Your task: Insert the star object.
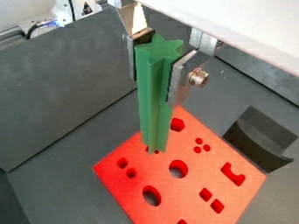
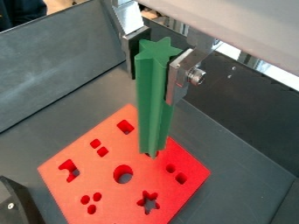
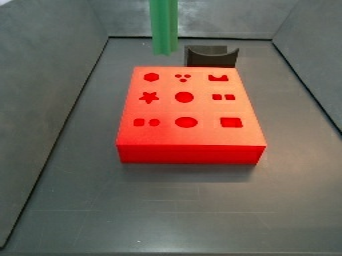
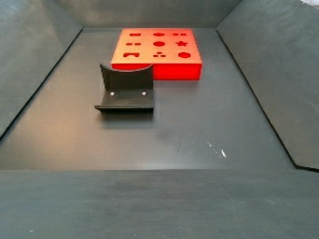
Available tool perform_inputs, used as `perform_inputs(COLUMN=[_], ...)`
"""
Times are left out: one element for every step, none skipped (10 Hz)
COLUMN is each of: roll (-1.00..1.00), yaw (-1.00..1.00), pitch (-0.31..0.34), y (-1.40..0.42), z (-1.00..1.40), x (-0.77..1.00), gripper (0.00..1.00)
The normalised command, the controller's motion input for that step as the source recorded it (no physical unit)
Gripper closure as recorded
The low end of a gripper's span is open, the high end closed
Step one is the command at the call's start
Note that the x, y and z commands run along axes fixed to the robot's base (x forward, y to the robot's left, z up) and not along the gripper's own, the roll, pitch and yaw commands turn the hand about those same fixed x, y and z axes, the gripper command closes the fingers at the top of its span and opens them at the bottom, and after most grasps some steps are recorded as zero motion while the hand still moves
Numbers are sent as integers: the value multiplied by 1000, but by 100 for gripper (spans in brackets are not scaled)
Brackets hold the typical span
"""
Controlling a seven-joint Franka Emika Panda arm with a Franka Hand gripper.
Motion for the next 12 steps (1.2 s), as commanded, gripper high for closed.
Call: perform_inputs(roll=[40,70,43,13,-7,-60,-77,-39,-26,0,13,0], yaw=[-300,-531,-651,-760,-849,-889,-794,-543,-369,0,0,0], pitch=[0,0,36,63,113,144,124,170,153,9,116,191], y=[149,454,400,314,220,129,23,0,0,0,0,63], z=[-217,-523,-749,-931,-869,-780,-783,-806,-609,0,-94,0], x=[0,0,29,0,0,-109,-240,-320,-309,11,274,443], gripper=[100,100,100,100,100,100,100,100,100,100,100,100])
